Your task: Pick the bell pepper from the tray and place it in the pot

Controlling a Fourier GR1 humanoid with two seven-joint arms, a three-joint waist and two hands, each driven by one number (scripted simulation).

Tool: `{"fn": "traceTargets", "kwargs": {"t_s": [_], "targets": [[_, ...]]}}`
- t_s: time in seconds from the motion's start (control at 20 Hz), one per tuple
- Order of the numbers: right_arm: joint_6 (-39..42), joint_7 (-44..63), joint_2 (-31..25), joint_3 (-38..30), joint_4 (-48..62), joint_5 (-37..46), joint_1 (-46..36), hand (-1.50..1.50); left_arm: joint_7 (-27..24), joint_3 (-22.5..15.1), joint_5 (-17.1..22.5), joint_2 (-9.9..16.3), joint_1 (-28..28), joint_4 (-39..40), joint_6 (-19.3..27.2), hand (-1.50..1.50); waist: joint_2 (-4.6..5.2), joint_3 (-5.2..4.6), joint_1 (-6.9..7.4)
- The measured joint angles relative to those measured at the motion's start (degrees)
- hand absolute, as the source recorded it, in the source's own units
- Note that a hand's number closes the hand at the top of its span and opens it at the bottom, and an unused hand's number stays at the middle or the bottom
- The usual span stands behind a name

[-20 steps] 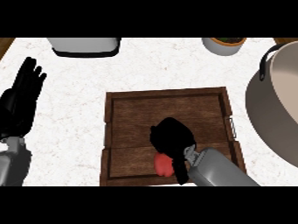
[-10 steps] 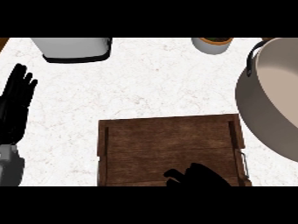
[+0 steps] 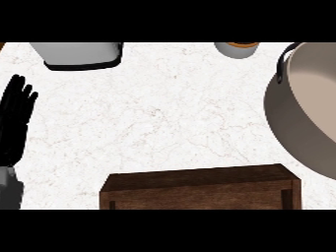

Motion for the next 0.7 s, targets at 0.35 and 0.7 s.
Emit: {"fn": "traceTargets", "kwargs": {"t_s": [0.35,0.7], "targets": [[-11.75,-4.03,2.15,-13.86,-8.47,-11.50,8.85,1.50,-0.06,0.21,-0.03,-0.18,-0.07,0.18,0.14,0.00,0.16,0.03,-0.20],[-14.98,-7.58,3.77,-30.77,-9.79,-27.47,11.80,1.50,1.20,-0.46,-0.06,-0.13,-1.20,-0.63,-0.21,0.00,0.43,0.03,1.24]]}}
